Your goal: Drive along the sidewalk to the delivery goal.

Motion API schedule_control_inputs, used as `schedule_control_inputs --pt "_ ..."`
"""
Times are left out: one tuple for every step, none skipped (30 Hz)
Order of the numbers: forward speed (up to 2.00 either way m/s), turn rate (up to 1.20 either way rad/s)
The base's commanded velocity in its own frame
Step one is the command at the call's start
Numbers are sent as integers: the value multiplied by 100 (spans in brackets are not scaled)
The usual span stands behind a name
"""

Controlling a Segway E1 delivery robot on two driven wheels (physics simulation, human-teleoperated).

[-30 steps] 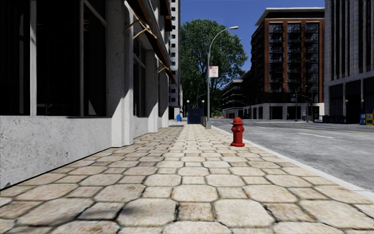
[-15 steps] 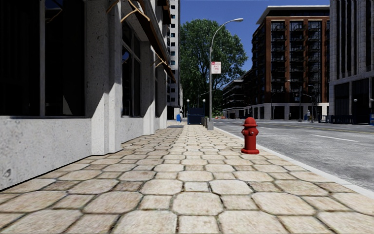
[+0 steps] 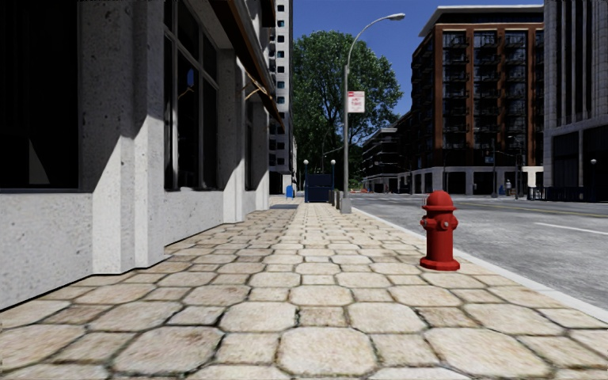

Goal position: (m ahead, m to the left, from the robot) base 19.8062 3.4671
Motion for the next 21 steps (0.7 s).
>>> schedule_control_inputs --pt "200 0" --pt "200 0" --pt "200 0" --pt "200 0" --pt "200 0" --pt "200 0" --pt "200 0" --pt "200 0" --pt "200 0" --pt "200 0" --pt "200 0" --pt "200 0" --pt "200 0" --pt "200 0" --pt "200 0" --pt "200 0" --pt "200 0" --pt "200 0" --pt "200 0" --pt "200 0" --pt "200 0"
